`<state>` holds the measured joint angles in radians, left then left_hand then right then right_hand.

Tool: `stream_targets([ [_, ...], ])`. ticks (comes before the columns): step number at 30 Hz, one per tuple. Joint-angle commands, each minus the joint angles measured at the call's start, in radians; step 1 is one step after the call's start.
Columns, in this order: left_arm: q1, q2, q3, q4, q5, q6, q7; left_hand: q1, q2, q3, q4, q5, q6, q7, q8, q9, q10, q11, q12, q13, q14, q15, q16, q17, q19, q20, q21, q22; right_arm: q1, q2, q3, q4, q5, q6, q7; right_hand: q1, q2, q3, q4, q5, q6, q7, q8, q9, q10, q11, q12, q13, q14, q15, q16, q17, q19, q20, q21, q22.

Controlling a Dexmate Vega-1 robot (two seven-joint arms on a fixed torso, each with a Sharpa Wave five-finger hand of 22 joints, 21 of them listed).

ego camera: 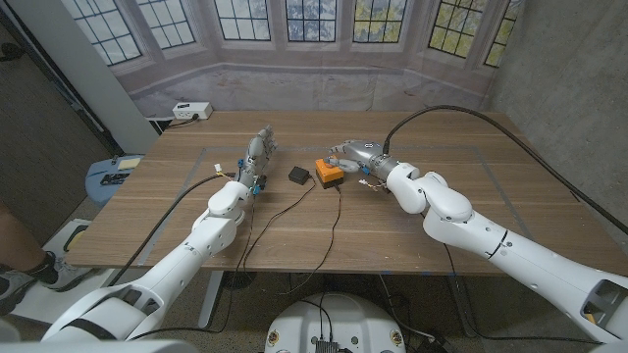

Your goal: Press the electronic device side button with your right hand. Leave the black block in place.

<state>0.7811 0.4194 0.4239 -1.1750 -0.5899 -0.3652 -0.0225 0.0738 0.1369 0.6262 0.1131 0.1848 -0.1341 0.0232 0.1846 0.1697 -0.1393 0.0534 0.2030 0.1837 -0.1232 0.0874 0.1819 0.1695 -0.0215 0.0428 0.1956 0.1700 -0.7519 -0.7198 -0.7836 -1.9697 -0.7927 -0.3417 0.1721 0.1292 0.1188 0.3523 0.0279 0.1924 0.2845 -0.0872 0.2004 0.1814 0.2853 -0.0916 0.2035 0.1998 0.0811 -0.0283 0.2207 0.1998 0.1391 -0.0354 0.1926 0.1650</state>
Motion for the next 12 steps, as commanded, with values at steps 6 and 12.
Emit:
stream_targets([
  [6, -0.035, -0.011, 0.005, 0.035, 0.007, 0.008, 0.0, 0.003, 0.007, 0.007, 0.001, -0.003, 0.001, -0.001, -0.002, 0.005, 0.003, 0.001, 0.0, 0.002, 0.006, -0.001, -0.003, 0.002, 0.009, 0.004, -0.001, 0.003, 0.038, 0.015, 0.005, 0.038, 0.018, 0.002, -0.003, -0.007, -0.003, 0.01, -0.005, 0.007, 0.006, 0.002, -0.002, 0.004, 0.008, 0.006, -0.003, 0.0, 0.016, -0.003, 0.004, 0.002, 0.011, -0.02, 0.004, 0.002],
  [12, -0.056, -0.028, 0.011, 0.064, 0.015, 0.0, 0.002, 0.004, 0.007, 0.008, 0.001, -0.003, 0.001, -0.002, -0.002, 0.005, 0.005, 0.001, 0.001, 0.002, 0.006, 0.0, -0.004, 0.002, 0.01, 0.005, -0.001, 0.003, 0.061, 0.015, 0.008, 0.076, 0.043, 0.035, -0.018, -0.007, -0.004, 0.011, -0.005, 0.006, 0.006, 0.001, -0.002, 0.004, 0.009, 0.006, -0.003, 0.0, 0.017, -0.003, 0.004, 0.002, 0.013, -0.021, 0.004, 0.002],
])
